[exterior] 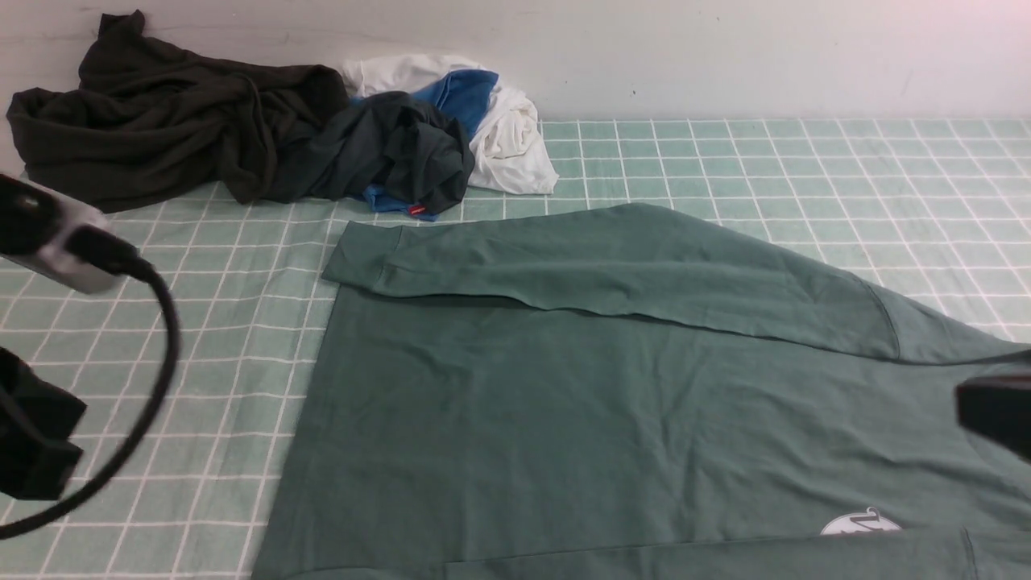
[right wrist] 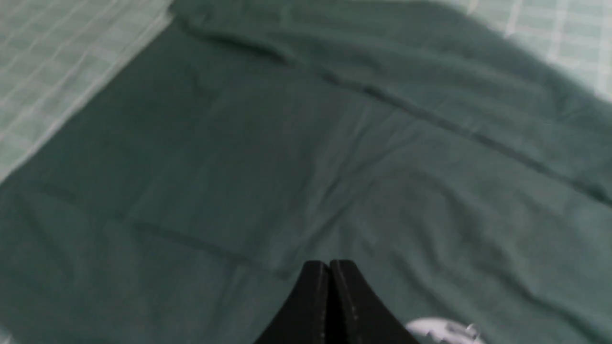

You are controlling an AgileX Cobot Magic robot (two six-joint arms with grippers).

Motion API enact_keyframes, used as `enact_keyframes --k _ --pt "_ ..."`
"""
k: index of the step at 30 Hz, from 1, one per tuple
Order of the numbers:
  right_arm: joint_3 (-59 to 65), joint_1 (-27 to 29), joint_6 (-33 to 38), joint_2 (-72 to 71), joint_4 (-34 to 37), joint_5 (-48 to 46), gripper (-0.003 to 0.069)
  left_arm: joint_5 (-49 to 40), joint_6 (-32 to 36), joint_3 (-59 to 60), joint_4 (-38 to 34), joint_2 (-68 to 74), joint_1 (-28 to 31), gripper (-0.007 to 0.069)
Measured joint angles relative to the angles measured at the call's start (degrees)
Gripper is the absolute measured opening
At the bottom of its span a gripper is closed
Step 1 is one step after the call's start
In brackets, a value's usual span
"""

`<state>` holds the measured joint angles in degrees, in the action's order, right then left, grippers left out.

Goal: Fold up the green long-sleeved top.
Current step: Use the left arm to clamp the cuff closest to it

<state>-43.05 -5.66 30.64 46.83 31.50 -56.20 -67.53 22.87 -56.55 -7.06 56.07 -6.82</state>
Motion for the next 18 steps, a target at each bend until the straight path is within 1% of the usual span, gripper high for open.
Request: enact_keyframes --k 5,7,8,9,11,14,15,16,17,18 --pt "-2.0 -14.6 -5.7 12.2 -11.9 -12.9 -0.0014 0.4 0.0 3.7 2.0 9.4 -11.6 -0.0001" --pt "-2.0 -16.5 -6.3 13.7 -13.7 -13.5 -0.0014 1.0 0.0 4.7 2.2 10.9 -13.1 0.0000" --pt "-2.0 -19.9 -8.0 16.4 -17.3 -14.1 -0.0014 2.9 0.0 6.1 2.8 13.8 -16.1 0.0011" --pt "-2.0 -21.2 -8.9 17.7 -19.1 -14.2 -0.0014 4.3 0.0 6.9 3.3 16.0 -17.6 0.0023" --pt "-2.0 -22.4 -9.7 18.9 -20.2 -14.1 -0.0014 5.8 0.0 7.4 3.9 18.6 -19.0 0.0041" --pt "-2.0 -22.9 -10.4 19.9 -20.8 -11.5 -0.0014 9.0 0.0 7.5 4.8 24.1 -20.9 0.0109" --pt "-2.0 -22.9 -10.5 20.0 -20.8 -10.0 -0.0014 10.2 0.0 7.5 5.2 26.1 -21.5 0.0155" --pt "-2.1 -22.9 -10.5 20.1 -20.9 -9.0 -0.0014 10.8 0.0 7.5 5.4 27.4 -21.7 0.0184" --pt "-2.1 -22.9 -10.5 20.1 -20.9 -9.0 -0.0014 10.8 0.0 7.5 5.4 28.0 -21.8 0.0192" --pt "-2.1 -22.9 -10.5 20.1 -20.9 -7.7 -0.0014 11.6 0.0 7.5 5.6 30.5 -21.8 0.0255"
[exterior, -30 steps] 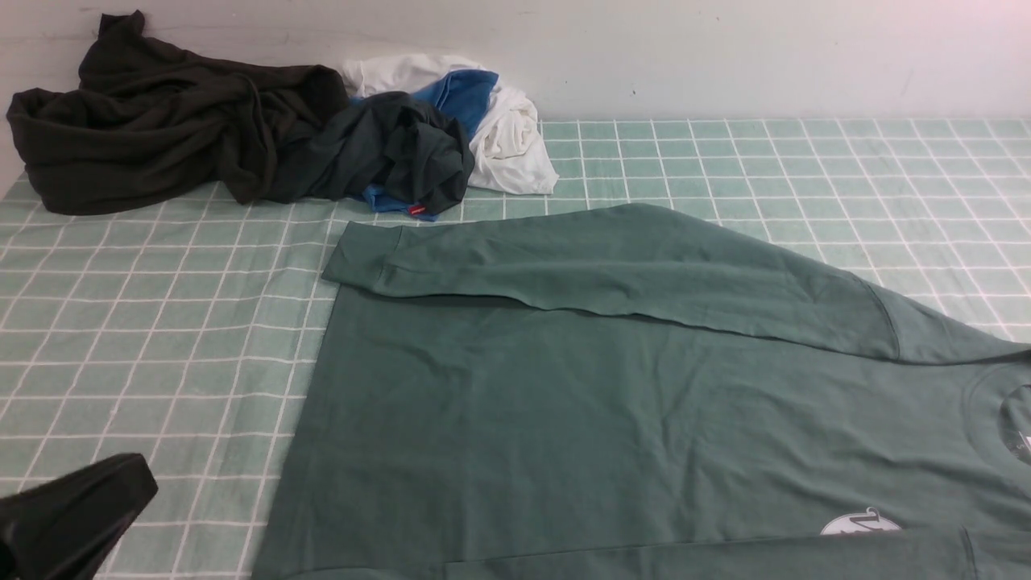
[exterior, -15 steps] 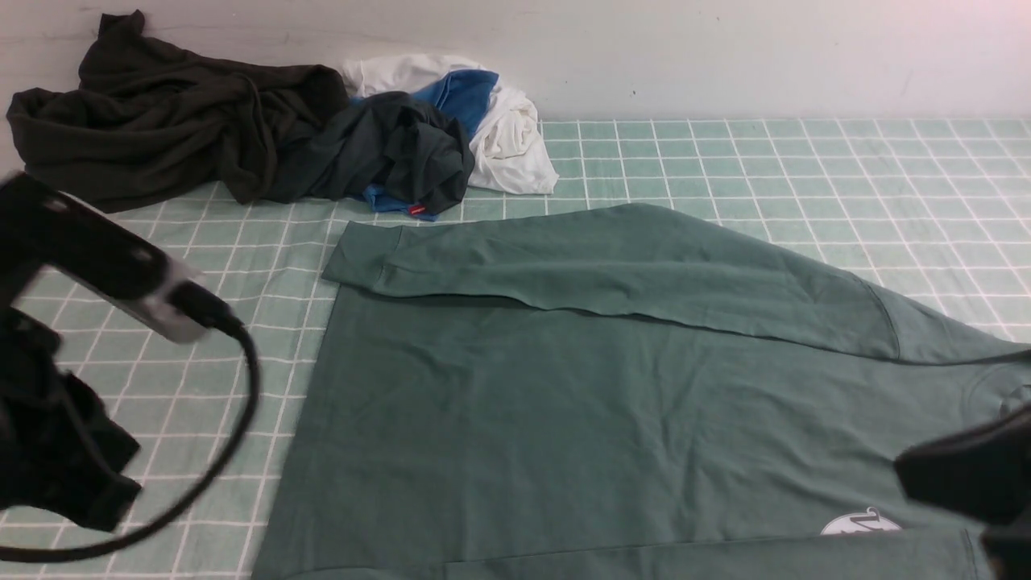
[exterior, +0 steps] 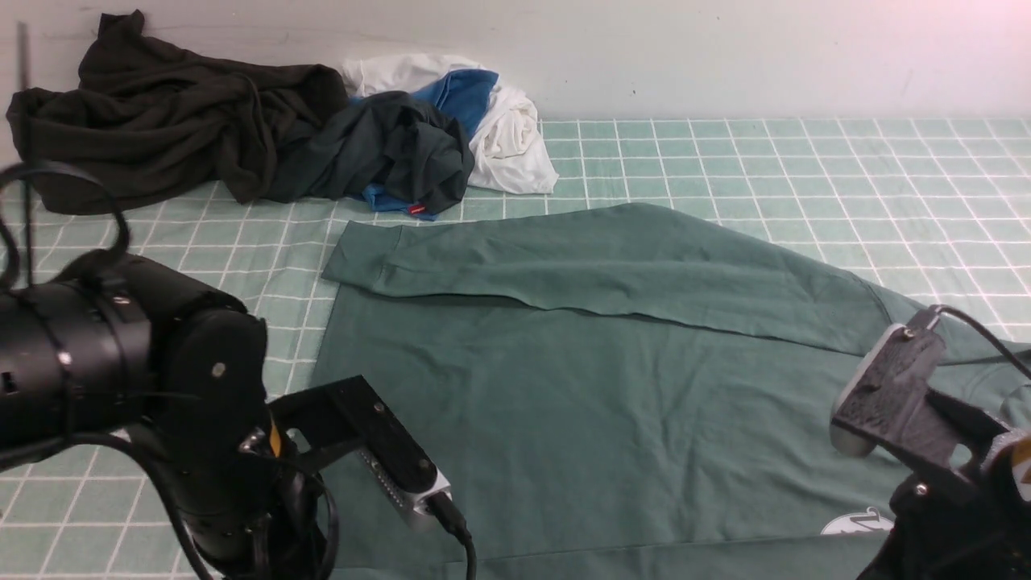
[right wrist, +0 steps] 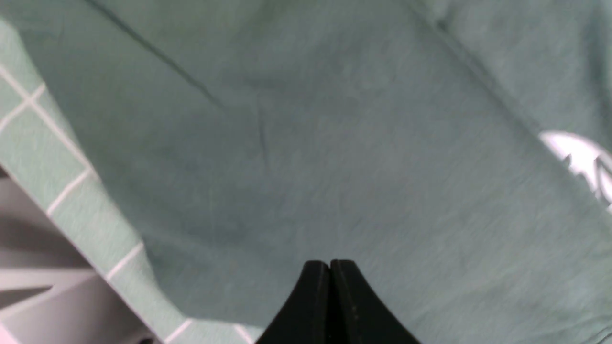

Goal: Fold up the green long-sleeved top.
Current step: Use the left arm to clamp the cuff closest to it

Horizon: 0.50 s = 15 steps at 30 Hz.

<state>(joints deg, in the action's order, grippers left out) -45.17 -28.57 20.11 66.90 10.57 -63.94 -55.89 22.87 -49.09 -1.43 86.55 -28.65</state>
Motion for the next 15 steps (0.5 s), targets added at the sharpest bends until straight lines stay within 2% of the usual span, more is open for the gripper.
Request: enact_keyframes --k 4,7,9,12,14,15 --pt "0.0 0.0 0.0 0.0 -0.2 1.0 -0.0014 3.1 0.0 0.0 1.4 5.6 0.0 0.0388" --pt "0.0 0.0 0.0 0.0 -0.2 1.1 -0.0014 5.5 -0.4 0.0 3.4 8.6 0.0 0.0437" --pt "0.0 0.0 0.0 0.0 -0.3 1.1 -0.0014 6.2 -0.6 -0.1 4.0 10.0 0.0 0.0437" --pt "0.0 0.0 0.0 0.0 -0.4 1.1 -0.0014 6.0 -0.6 -0.4 4.0 10.6 0.0 0.0367" --pt "0.0 0.0 0.0 0.0 -0.4 1.1 -0.0014 5.2 -0.6 -0.5 3.7 10.6 -0.1 0.0277" --pt "0.0 0.0 0.0 0.0 -0.4 1.1 -0.0014 4.8 -0.6 -0.6 3.7 10.6 -0.1 0.0204"
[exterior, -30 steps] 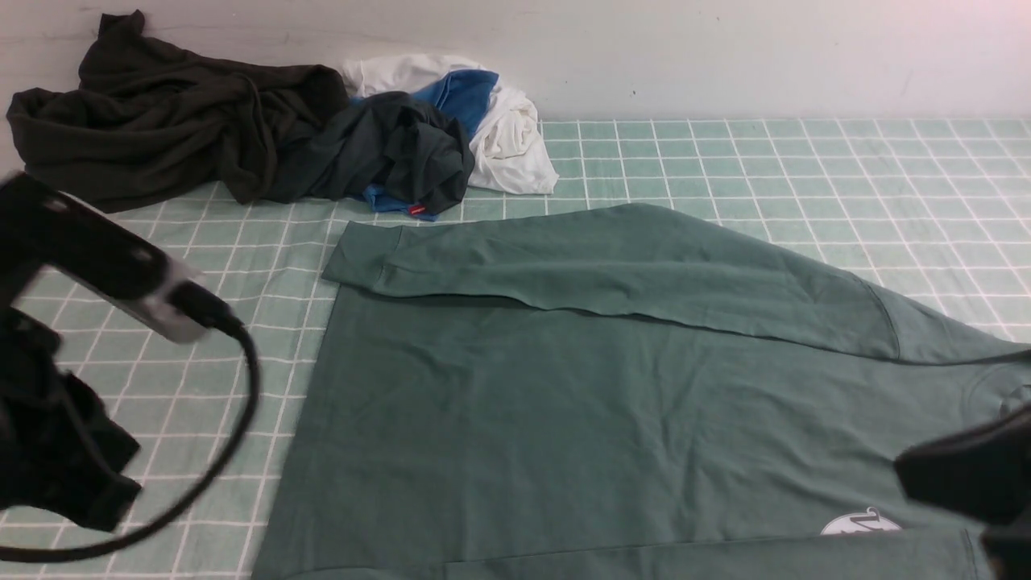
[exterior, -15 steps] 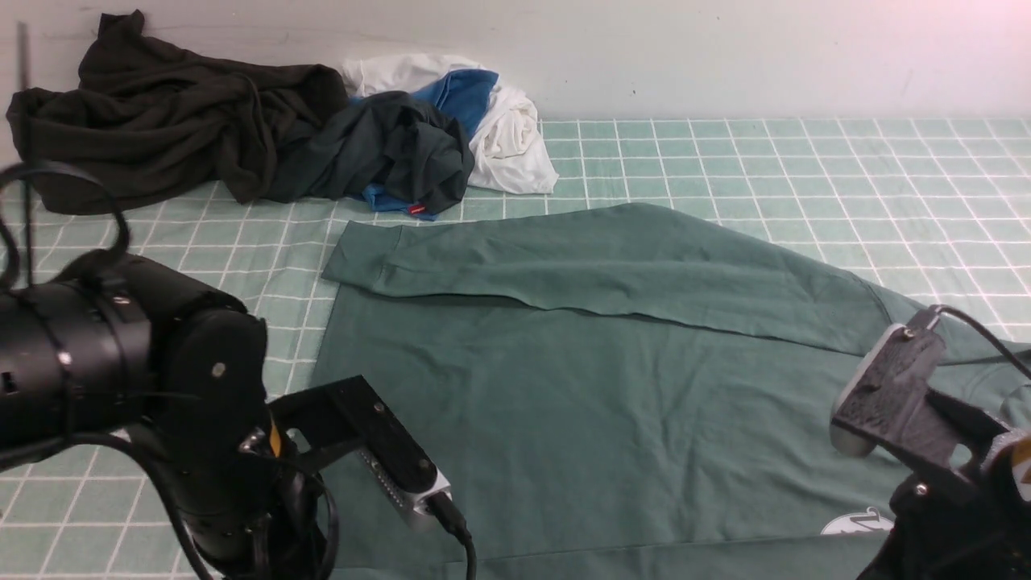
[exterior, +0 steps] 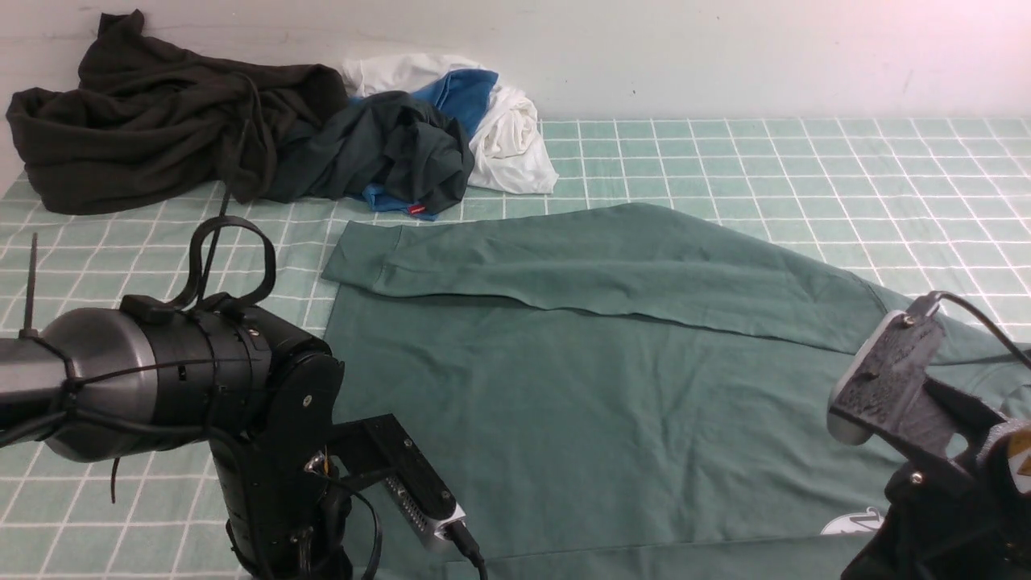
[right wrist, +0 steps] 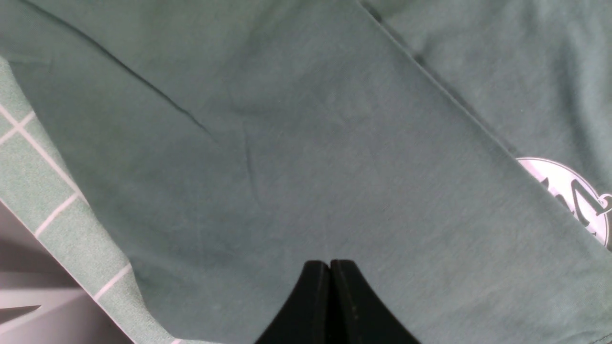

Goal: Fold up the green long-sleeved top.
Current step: Use the left arm to clamp the cuff closest to it, then use the left arm to drag and place the cuff at the centered position on the left edge of the fabric

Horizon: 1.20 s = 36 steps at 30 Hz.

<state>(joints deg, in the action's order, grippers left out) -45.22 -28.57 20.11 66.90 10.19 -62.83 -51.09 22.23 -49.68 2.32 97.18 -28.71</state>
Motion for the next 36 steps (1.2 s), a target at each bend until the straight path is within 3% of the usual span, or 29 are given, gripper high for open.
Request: enact_keyframes --k 2,4,11,20,23,28,30,32,36 --pt "0.0 0.0 -0.1 0.0 0.0 0.1 -0.0014 -1.1 0.0 -0.1 0.0 0.0 0.0 0.0092" --pt "0.0 0.0 -0.5 0.0 -0.4 0.4 -0.0014 -3.2 0.0 -1.0 0.0 0.1 0.0 0.0036" --pt "1.4 1.1 -6.2 0.2 -5.0 8.1 -0.0014 -13.6 0.0 -13.3 0.3 0.2 0.0 0.0027" --pt "5.4 14.9 -16.5 6.7 -7.0 16.0 0.0005 -17.6 0.6 -31.1 1.5 1.2 0.0 0.0027" --pt "5.4 18.1 -16.9 10.0 -7.2 16.2 0.0054 -18.2 0.6 -34.5 1.5 2.1 0.0 0.0027" --pt "5.4 20.4 -18.2 15.6 -8.1 17.3 0.0212 -18.4 0.6 -35.8 1.7 3.7 0.0 0.0027" --pt "5.4 20.6 -20.7 17.8 -10.2 18.0 0.0316 -18.4 0.6 -35.8 1.8 4.6 0.0 0.0027" --pt "5.4 20.7 -23.7 19.1 -13.6 18.6 0.0374 -18.4 0.6 -35.8 1.8 5.1 0.0 0.0027" --pt "5.4 20.7 -31.6 20.5 -20.4 20.9 0.0426 -18.4 0.6 -35.9 1.8 5.2 0.0 0.0027"
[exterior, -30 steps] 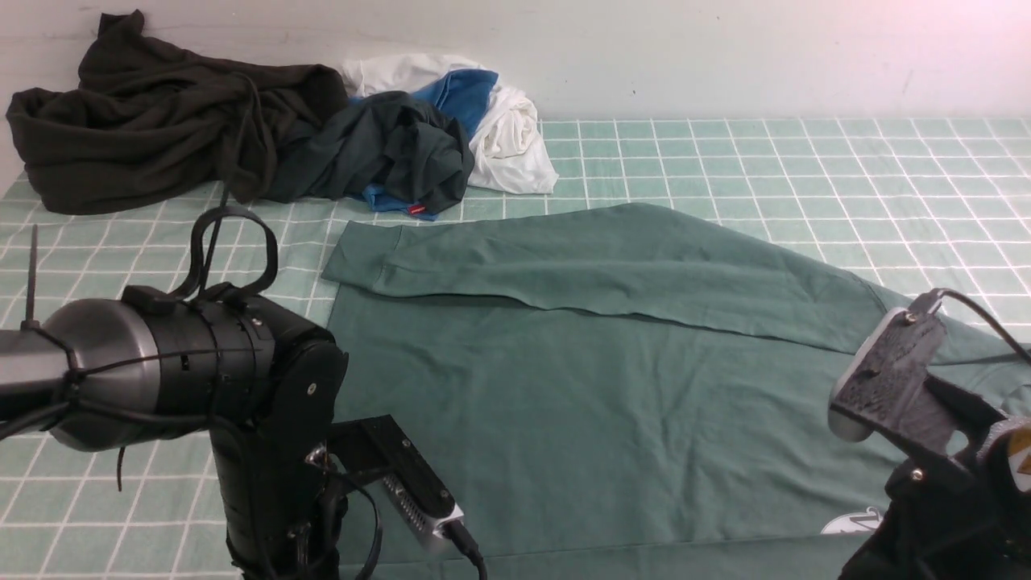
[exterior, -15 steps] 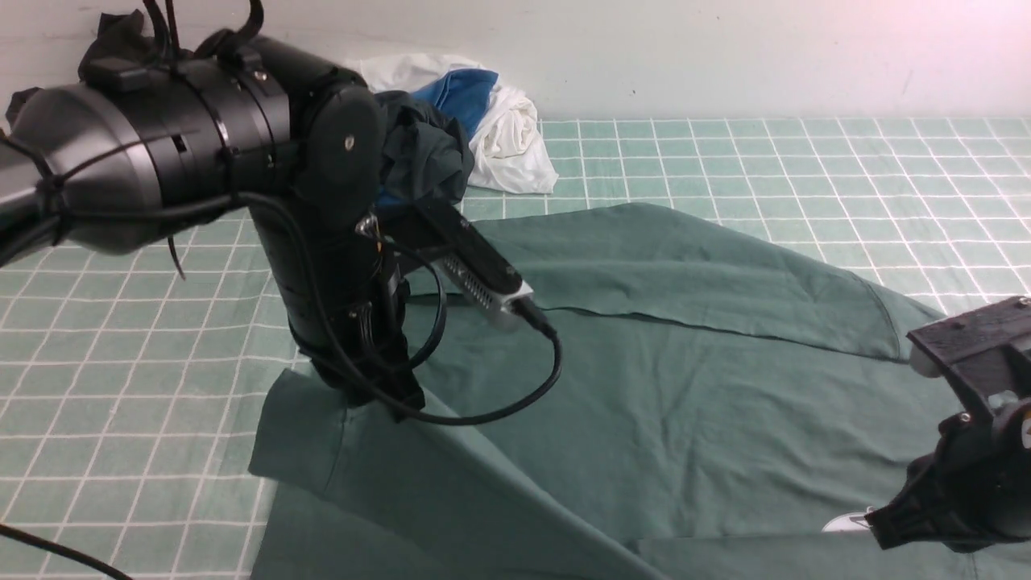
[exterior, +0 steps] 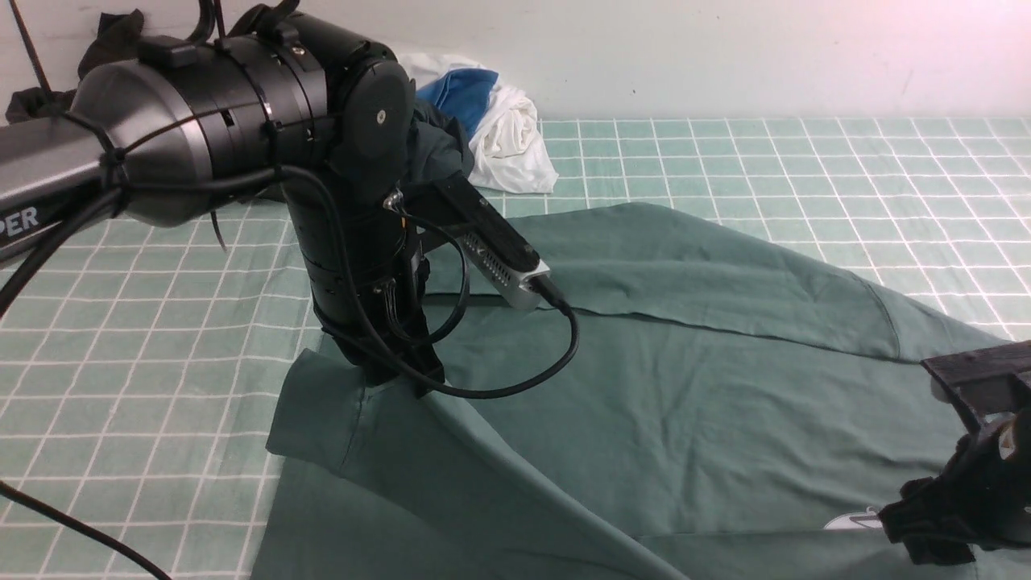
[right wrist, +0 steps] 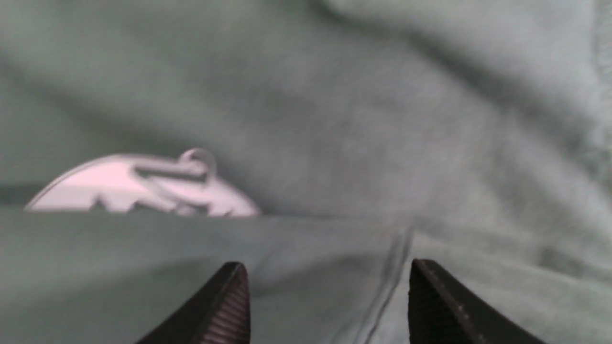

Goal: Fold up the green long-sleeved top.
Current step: Use the left arm to drag and place the cuff at the centered position on the left edge of the fabric

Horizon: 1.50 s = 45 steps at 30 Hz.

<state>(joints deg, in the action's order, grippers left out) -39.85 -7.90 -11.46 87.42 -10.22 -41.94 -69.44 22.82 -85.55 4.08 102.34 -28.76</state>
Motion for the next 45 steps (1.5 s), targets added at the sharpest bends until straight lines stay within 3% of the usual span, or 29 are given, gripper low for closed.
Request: enact_keyframes --k 8,11,17,23,30,37,45 --pt "-0.1 0.0 -7.4 3.4 -5.9 2.5 0.0386 0.0 0.0 -0.1 0.0 0.0 0.0 0.0027" --pt "-0.3 0.0 -7.6 3.8 -5.8 2.1 0.0323 0.0 0.0 -0.1 0.0 0.0 0.0 0.0027" --pt "-0.5 0.0 -7.7 3.4 -7.3 -1.4 0.0050 0.0 0.0 -0.1 0.0 0.0 0.0 0.0027" --pt "0.0 0.0 -9.0 0.0 -10.1 -3.6 -0.0011 0.0 0.0 -0.1 0.0 0.0 0.0 0.0027" --pt "0.0 0.0 -15.4 -6.2 -16.1 -6.3 -0.0011 3.5 0.0 -0.1 0.0 0.0 0.0 0.0027" --pt "0.1 0.0 -15.2 -5.9 -13.0 -4.7 0.0025 3.4 0.0 -0.1 0.0 0.0 0.0 0.0027" --pt "0.1 0.0 -12.9 2.6 -9.6 -1.2 0.0340 3.1 0.0 -0.1 0.0 0.0 0.0 0.0027"
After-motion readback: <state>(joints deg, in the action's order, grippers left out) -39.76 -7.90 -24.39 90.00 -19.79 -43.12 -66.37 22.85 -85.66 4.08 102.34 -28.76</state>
